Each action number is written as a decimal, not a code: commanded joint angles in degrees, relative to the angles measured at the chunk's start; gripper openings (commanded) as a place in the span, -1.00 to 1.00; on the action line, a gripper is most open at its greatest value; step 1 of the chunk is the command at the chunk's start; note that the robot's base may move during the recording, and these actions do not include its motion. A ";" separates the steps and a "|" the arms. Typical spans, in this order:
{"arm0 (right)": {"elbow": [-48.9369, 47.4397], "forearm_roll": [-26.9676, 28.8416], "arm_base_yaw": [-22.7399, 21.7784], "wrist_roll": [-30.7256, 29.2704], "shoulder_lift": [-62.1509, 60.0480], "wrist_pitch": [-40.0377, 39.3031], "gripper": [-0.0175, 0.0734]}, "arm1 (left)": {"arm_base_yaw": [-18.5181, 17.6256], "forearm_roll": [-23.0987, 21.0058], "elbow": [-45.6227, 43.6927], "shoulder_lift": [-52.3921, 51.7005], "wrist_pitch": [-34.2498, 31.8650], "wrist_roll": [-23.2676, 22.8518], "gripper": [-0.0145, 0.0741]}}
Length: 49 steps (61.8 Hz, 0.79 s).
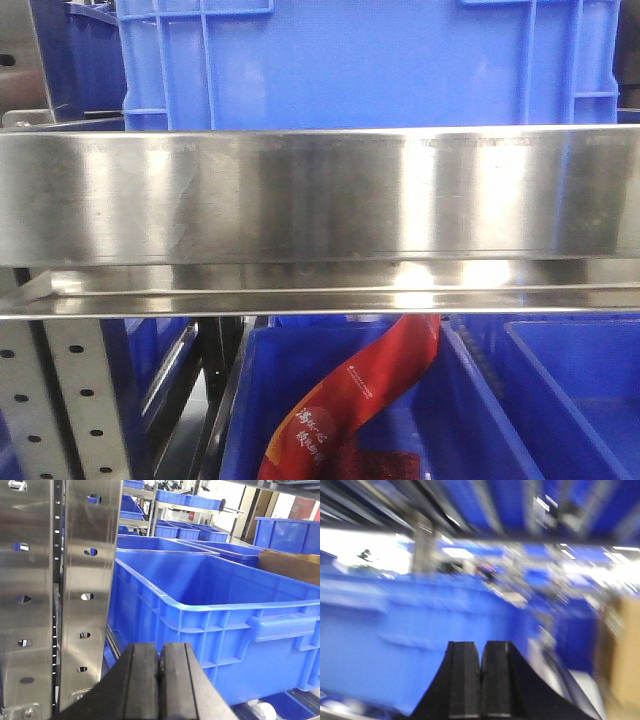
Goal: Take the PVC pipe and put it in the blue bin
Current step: 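Raise both open grippers up out of the blue bin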
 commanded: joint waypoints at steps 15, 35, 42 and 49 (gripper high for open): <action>2.81 2.84 -12.65 5.37 -0.19 6.20 -0.95 | 0.23 -0.21 0.25 -0.37 -0.81 -0.43 -0.92; 2.81 -5.66 -13.07 15.78 -0.19 9.94 -0.95 | 0.23 -0.21 0.25 -0.37 -0.93 -0.43 -0.92; 2.81 -6.74 -14.01 15.68 -0.19 10.38 -0.95 | 0.23 -0.21 0.25 -0.37 -0.93 -0.43 -0.92; 2.81 -6.74 -14.73 15.68 -0.19 10.85 -0.95 | 0.23 -0.21 0.25 -0.37 -0.93 -0.43 -0.92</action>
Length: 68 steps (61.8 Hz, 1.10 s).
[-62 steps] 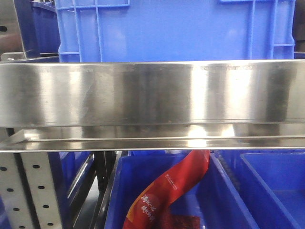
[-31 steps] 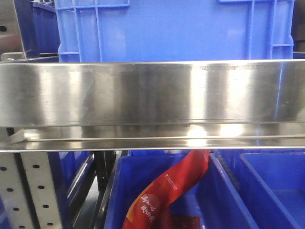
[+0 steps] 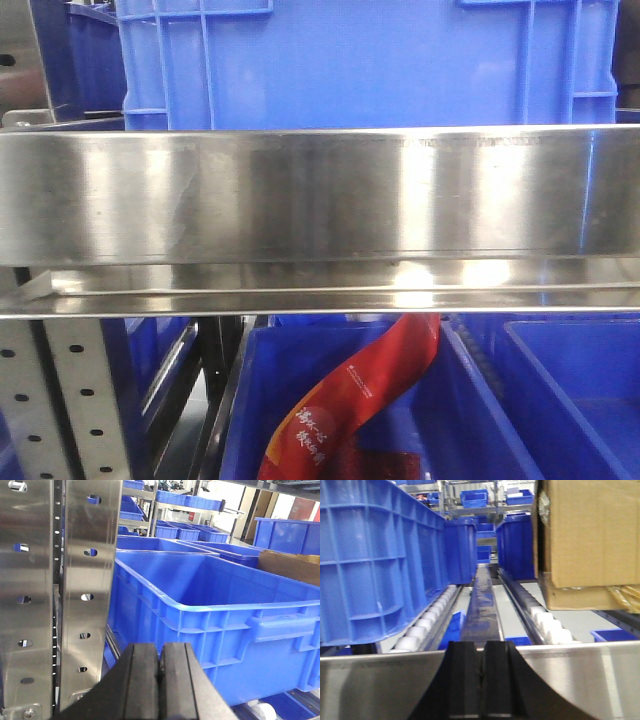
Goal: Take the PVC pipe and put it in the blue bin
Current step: 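Raise both open grippers up out of the blue bin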
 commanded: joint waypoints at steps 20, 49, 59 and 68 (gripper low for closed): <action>-0.01 -1.88 -0.57 0.30 -0.19 -2.14 -0.95 | 0.23 -0.21 0.25 -0.37 -0.80 -0.43 -0.92; -0.01 -1.88 -0.57 0.30 -0.19 -2.14 -0.95 | 0.23 -0.21 0.25 -0.37 -0.80 -0.43 -0.92; -0.01 -1.88 -0.57 0.30 -0.19 -2.14 -0.95 | 0.23 -0.21 0.25 -0.37 -0.80 -0.43 -0.92; -0.01 -1.88 -0.57 0.30 -0.19 -2.14 -0.95 | 0.23 -0.21 0.25 -0.37 -0.80 -0.43 -0.92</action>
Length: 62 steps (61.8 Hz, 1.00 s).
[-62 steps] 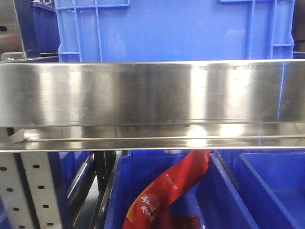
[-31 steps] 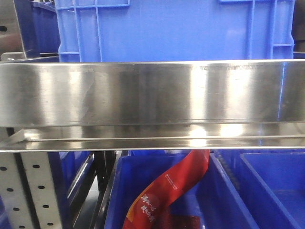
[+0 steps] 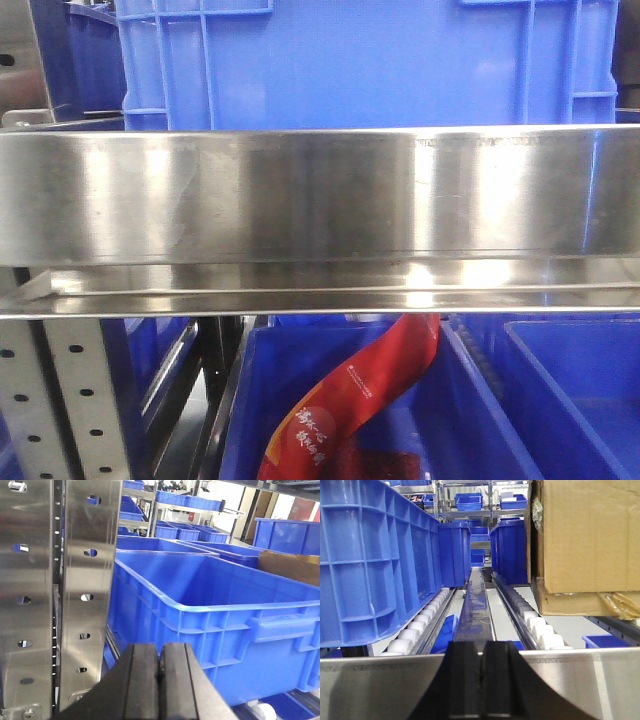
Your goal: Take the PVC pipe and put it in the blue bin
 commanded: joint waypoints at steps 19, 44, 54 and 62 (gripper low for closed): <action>-0.01 -0.46 -0.32 0.20 -0.19 -1.44 -0.95 | 0.23 4.50 0.25 -0.91 -5.88 -0.43 -0.92; -0.01 -0.46 -0.32 0.20 -0.19 -1.44 -0.95 | 7.08 14.22 17.91 -11.85 -23.43 -0.02 -0.92; -0.01 -0.46 -0.32 0.20 -0.19 -1.44 -0.95 | 15.38 14.99 25.33 -19.06 -11.34 -0.02 -0.92; -0.01 -0.46 -0.32 0.20 -0.19 -1.44 -0.95 | 19.37 14.99 29.30 -25.23 -9.88 -0.02 -0.92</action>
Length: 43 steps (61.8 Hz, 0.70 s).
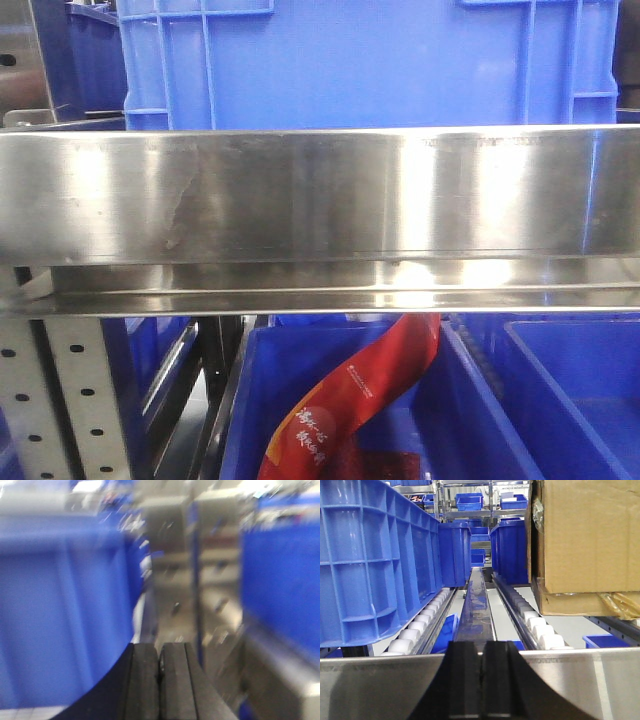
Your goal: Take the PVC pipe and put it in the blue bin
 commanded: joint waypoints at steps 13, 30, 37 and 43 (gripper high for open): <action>-0.01 -0.46 -0.32 0.20 -0.19 -1.44 -0.95 | 4.94 -4.78 10.18 -6.63 -6.29 -0.13 -0.92; -0.01 -0.46 -0.32 0.20 -0.19 -1.44 -0.95 | 0.13 -4.23 10.24 -6.63 -5.53 -2.77 -0.92; -0.01 -0.46 -0.32 0.20 -0.19 -1.44 -0.95 | -1.54 -0.36 10.24 -6.63 -5.86 -9.88 -0.92; -0.01 -0.46 -0.32 0.20 -0.19 -1.44 -0.95 | -1.80 0.29 10.24 -6.63 -6.73 -9.88 -0.92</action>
